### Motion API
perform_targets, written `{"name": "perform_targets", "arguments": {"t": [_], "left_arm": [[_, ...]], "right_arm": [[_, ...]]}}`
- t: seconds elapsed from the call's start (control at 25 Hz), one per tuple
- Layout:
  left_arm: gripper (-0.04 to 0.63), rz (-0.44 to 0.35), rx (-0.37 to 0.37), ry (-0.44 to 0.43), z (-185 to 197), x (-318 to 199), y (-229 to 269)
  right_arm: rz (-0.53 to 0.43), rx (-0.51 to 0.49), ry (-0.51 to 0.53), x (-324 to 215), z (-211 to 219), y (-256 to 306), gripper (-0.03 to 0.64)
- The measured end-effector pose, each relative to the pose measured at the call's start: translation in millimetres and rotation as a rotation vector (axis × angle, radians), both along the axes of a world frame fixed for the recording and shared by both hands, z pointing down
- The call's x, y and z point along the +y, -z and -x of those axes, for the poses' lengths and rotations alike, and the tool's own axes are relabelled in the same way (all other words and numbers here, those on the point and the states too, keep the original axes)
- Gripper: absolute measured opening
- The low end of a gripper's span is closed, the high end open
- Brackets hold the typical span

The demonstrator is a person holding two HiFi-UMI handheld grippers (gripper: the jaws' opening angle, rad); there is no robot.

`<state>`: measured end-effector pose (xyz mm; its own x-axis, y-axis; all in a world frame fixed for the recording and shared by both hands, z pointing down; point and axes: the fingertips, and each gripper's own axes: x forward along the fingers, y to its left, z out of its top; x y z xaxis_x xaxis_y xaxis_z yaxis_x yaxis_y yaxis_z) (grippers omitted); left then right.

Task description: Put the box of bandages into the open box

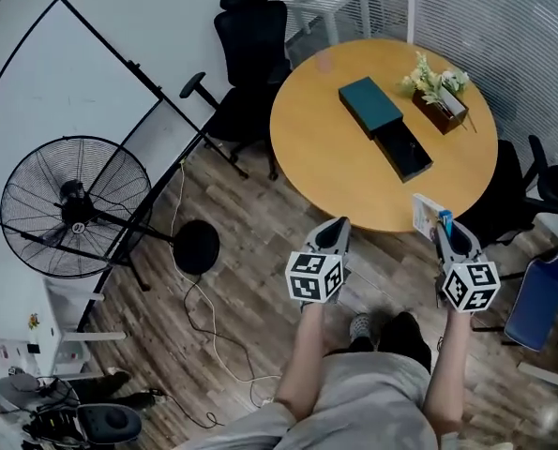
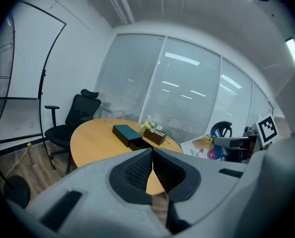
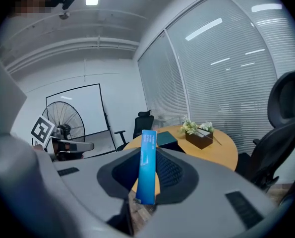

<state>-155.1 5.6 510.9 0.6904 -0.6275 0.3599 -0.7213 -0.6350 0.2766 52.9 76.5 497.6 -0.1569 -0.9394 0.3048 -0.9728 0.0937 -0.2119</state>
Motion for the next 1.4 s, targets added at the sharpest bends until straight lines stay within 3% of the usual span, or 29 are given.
{"name": "perform_targets", "arguments": {"t": [0.28,0.44,1.12,1.4], "left_arm": [[0.011,0.008,-0.024,-0.014,-13,-22,-12],[0.011,-0.024,-0.072,-0.034,-28,-42,-11],[0.011,0.025,-0.167,-0.062,-117,-168,-28],[0.011,0.039,-0.201,-0.07,-140,-201,-32]], "right_arm": [[0.009,0.002,-0.011,-36,-19,-12,0.071],[-0.015,0.001,0.028,-74,-24,-6,0.071],[-0.026,0.042,0.157,-257,-98,8,0.07],[-0.026,0.128,0.31,-303,-89,10,0.069]]}}
